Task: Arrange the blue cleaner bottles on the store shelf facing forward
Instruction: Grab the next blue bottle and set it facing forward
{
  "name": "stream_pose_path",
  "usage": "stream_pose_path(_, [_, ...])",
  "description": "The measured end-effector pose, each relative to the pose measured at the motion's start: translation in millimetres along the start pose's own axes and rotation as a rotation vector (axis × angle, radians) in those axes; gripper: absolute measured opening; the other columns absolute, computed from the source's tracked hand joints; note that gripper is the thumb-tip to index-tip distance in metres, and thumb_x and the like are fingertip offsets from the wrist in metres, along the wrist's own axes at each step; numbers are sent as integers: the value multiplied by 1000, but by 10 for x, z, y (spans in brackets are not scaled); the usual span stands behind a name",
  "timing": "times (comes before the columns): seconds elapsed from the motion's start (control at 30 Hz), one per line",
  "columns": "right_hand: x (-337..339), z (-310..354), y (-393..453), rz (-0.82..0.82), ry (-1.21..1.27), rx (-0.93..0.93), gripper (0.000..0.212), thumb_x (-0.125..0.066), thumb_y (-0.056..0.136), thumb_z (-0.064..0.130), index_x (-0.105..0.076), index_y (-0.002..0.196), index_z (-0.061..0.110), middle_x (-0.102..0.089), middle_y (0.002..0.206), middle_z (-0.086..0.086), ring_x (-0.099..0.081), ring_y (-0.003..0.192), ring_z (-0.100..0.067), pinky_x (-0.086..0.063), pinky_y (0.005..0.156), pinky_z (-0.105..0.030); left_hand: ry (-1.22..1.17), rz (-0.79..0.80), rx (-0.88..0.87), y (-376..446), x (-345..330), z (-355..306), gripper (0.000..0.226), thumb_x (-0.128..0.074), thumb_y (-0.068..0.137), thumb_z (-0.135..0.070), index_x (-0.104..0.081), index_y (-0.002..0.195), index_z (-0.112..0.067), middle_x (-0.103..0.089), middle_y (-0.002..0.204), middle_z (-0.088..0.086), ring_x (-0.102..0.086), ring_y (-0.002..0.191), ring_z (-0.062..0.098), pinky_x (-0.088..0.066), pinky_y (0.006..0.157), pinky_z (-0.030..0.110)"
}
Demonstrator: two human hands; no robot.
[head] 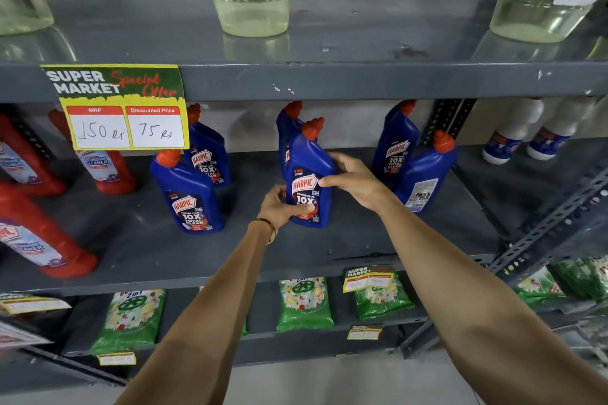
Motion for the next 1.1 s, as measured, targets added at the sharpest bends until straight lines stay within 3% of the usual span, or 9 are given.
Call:
stream_pose_path(0.1, [-11, -32, 15, 13, -72, -14, 64, -69, 71, -9, -49, 129, 9, -62, 120, -10, -60, 107, -19, -53, 84, -28, 181, -131, -57, -6, 50, -37, 57, -87, 55, -8, -48, 95, -12, -61, 99, 5, -59, 90, 22, -53, 83, 36])
stream_pose_path(0.2, [-37, -82, 28, 14, -118, -21, 67, -67, 69, -13, -48, 130, 8, -60, 125, -11, -58, 111, -19, -53, 85, -28, 280, -183, -58, -12, 72, -36, 60, -88, 51, -12, -52, 99, -8, -66, 104, 10, -62, 95, 26, -54, 86, 40])
stream_pose_path(0.37, [-115, -65, 94, 44, -174, -19, 68, -64, 69, -16, -49, 130, 9, -60, 128, -15, -58, 116, -24, -51, 96, -42, 309, -198, -52, -10, 73, -32, 65, -87, 53, -10, -52, 108, -2, -66, 111, 14, -61, 104, 30, -52, 88, 40])
stream_pose_path(0.6, [-149, -35, 91, 35, -215, -43, 68, -62, 74, -13, -45, 134, 13, -57, 131, -11, -56, 118, -21, -51, 89, -34, 333, -198, -36, -54, 38, -59, 58, -83, 62, -10, -51, 110, -1, -64, 116, 16, -60, 106, 31, -50, 88, 39])
stream_pose_path(0.8, [-90, -107, 47, -58, -211, -57, 72, -63, 74, -11, -40, 138, 11, -55, 135, -13, -54, 122, -25, -48, 99, -42, 371, -209, 8, -60, 82, 28, 49, -79, 70, -17, -56, 109, -1, -66, 114, 17, -62, 104, 31, -51, 88, 39])
stream_pose_path(0.93, [18, -257, -87, -186, -192, -103, 75, -67, 76, -3, -33, 142, 9, -45, 144, -15, -46, 131, -28, -41, 106, -40, 368, -239, 53, -158, 101, 136, 45, -76, 73, -28, -60, 104, 1, -69, 105, 18, -63, 99, 32, -49, 79, 34])
stream_pose_path(1.1, [223, -541, -371, -383, -145, -169, 65, -66, 81, 8, -39, 140, 9, -47, 143, -16, -47, 130, -27, -39, 105, -35, 284, -253, 96, -348, -44, 277, 47, -72, 76, -30, -57, 110, 0, -68, 110, 14, -61, 106, 30, -48, 83, 33])
Point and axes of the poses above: each hand's wrist, its own y-axis towards the middle knuckle, its own x-axis out of the back of the hand, z = x × y, the point moved 7 cm from there along y, towards the middle knuckle
